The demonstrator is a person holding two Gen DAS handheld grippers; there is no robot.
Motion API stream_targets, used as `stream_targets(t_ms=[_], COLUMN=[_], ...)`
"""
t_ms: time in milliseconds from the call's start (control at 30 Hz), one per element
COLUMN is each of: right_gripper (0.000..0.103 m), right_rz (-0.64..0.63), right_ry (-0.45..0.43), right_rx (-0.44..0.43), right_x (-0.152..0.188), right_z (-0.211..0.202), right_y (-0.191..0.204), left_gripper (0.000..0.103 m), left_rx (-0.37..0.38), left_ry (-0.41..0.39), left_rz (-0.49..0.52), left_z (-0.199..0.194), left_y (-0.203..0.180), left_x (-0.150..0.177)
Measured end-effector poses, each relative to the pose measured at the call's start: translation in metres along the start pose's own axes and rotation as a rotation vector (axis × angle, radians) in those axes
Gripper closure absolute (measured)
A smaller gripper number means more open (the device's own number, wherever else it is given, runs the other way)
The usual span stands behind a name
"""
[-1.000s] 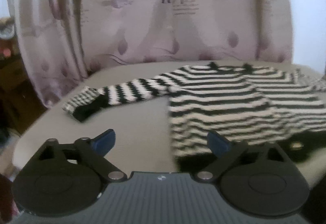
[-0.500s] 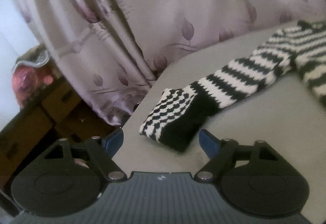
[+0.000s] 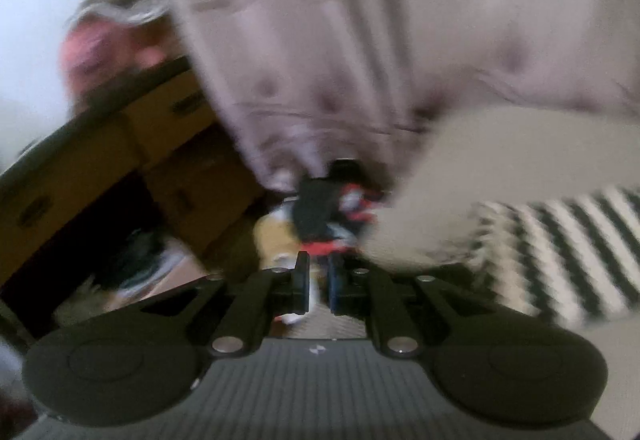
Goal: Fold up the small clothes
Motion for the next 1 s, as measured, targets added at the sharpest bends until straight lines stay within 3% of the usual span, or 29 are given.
stream_targets(t_ms=[67, 167, 233, 300, 367, 467, 567, 667, 767, 900, 933, 1000], right_gripper=[0.000, 0.000, 0.000, 0.000, 0.000, 0.000, 0.000, 0.000, 0.000, 0.000, 0.004, 0.028], right_rz=[0.017, 0.025, 0.019, 0.017, 0.034, 0.079, 0.135, 0.155, 0.148, 0.112, 0.080, 0.008], right_ry=[0.007, 0.011, 0.007, -0.003, -0.012, -0.034, -0.054, -0.058, -0.057, -0.071, -0.046, 0.004], right_rx=[-0.005, -0.018, -0.019, -0.008, 0.015, 0.067, 0.126, 0.197, 0.263, 0.389, 0.430, 0.501], right_x=[0.002, 0.006, 0.007, 0.007, 0.005, 0.002, 0.002, 0.005, 0.003, -0.002, -0.001, -0.001], right_z=[0.003, 0.004, 0.005, 0.004, 0.003, -0.002, -0.007, -0.008, -0.005, 0.006, 0.014, 0.033], right_y=[-0.001, 0.000, 0.000, -0.004, -0.015, -0.041, -0.075, -0.117, -0.164, -0.239, -0.258, -0.294], left_gripper=[0.088, 0.084, 0.069, 0.036, 0.028, 0.024, 0.017, 0.017, 0.017, 0.017, 0.017, 0.016], left_rx=[-0.092, -0.118, -0.121, -0.062, 0.009, 0.143, 0.298, 0.411, 0.468, 0.482, 0.487, 0.485], left_ry=[0.014, 0.027, -0.008, -0.039, -0.082, -0.132, -0.128, -0.130, -0.153, -0.179, -0.182, -0.197], left_rz=[-0.043, -0.052, -0.044, -0.052, -0.036, 0.025, 0.041, 0.053, 0.058, 0.087, 0.088, 0.088], left_z=[0.005, 0.002, -0.012, -0.031, -0.055, -0.092, -0.124, -0.144, -0.154, -0.159, -0.161, -0.164], left_y=[0.033, 0.051, 0.052, 0.040, 0.012, -0.052, -0.112, -0.166, -0.204, -0.236, -0.238, -0.238], left_x=[-0.009, -0.011, -0.007, -0.002, 0.007, 0.028, 0.047, 0.059, 0.068, 0.084, 0.087, 0.091])
Point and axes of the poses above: each gripper's, at about its wrist camera, not at the fingertips, and z roughly the way its jaws point, y to its left, x to its underside, the point moved 10 cm from there along z, roughly the way its jaws point
